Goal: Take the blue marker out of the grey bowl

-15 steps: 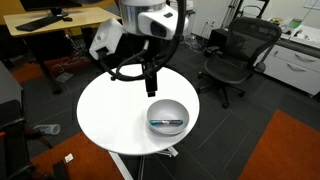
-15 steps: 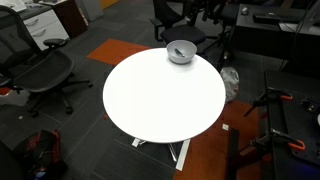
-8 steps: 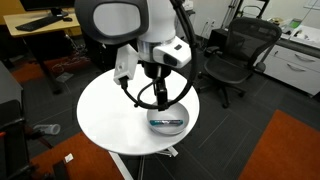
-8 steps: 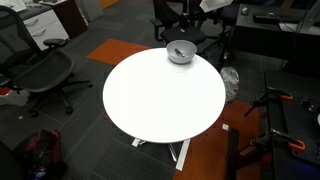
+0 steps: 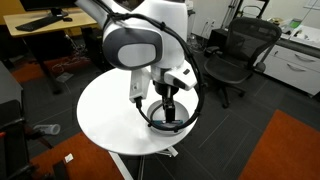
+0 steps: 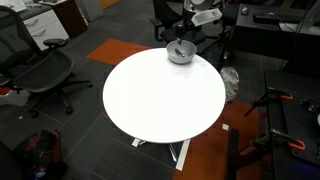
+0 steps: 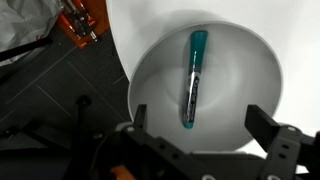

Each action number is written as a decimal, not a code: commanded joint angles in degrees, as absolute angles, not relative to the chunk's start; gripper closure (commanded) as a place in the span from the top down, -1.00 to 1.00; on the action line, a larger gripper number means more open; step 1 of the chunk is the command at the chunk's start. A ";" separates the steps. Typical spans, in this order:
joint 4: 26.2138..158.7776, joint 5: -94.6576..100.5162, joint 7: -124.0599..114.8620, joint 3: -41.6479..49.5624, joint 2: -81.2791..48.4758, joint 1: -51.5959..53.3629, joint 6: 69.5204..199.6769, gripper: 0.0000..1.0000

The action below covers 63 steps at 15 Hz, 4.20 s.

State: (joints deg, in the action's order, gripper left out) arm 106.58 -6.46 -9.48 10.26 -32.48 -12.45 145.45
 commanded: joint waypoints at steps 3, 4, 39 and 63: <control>99.91 -9.07 -9.27 8.86 -38.37 -13.95 144.29 1.00; 98.94 -8.99 -9.54 8.91 -39.33 -13.80 143.98 1.00; 96.89 -6.38 -11.27 10.80 -37.12 -10.62 139.50 -0.91; 129.26 1.51 6.72 8.48 -18.85 -9.37 146.94 -0.91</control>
State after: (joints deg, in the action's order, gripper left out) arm 128.80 0.16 6.56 8.55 -17.15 -9.14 143.93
